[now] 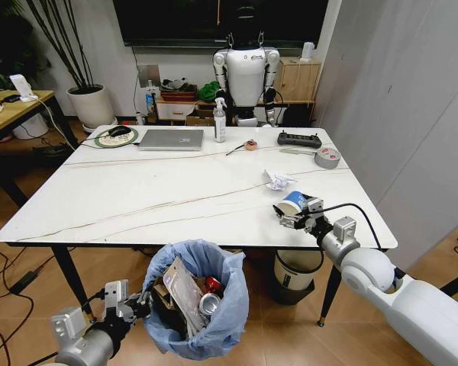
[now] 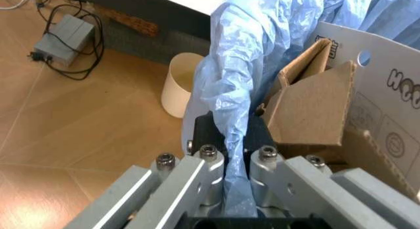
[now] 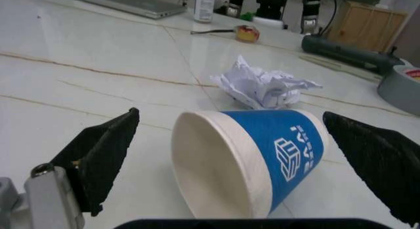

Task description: Pick up the trash bin and place the trash from the table into it.

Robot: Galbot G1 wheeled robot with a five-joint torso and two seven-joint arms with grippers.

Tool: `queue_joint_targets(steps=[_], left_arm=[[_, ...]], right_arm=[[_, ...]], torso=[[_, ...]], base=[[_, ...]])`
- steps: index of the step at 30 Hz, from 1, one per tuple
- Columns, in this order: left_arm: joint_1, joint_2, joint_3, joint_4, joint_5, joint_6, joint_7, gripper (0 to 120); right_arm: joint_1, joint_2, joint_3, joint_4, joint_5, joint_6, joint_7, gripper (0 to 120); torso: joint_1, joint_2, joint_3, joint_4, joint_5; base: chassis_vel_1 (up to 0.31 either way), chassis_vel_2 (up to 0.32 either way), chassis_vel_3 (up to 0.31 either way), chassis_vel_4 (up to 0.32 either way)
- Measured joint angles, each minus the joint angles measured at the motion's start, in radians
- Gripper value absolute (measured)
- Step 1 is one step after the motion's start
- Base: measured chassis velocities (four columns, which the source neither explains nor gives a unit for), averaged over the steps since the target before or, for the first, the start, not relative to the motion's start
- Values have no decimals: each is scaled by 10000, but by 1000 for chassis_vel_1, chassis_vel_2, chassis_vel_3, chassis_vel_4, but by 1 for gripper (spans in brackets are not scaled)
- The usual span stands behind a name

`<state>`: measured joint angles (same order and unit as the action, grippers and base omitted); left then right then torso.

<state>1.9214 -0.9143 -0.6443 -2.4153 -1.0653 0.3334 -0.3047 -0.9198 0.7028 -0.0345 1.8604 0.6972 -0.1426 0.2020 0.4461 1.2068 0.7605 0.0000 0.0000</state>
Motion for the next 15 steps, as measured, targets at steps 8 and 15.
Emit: queue_joint_targets(steps=[8, 15], left_arm=[[-65, 56, -16, 23, -93, -7, -5, 0], [-144, 119, -18, 81, -159, -8, -15, 0]], right_arm=[[-77, 106, -14, -210, -158, -466, 860, 82], [-97, 66, -17, -210, -119, -476, 946, 57]], torso=[[0, 0, 0, 0, 1], [0, 0, 0, 0, 0]], base=[[0, 0, 0, 0], [0, 0, 0, 0]])
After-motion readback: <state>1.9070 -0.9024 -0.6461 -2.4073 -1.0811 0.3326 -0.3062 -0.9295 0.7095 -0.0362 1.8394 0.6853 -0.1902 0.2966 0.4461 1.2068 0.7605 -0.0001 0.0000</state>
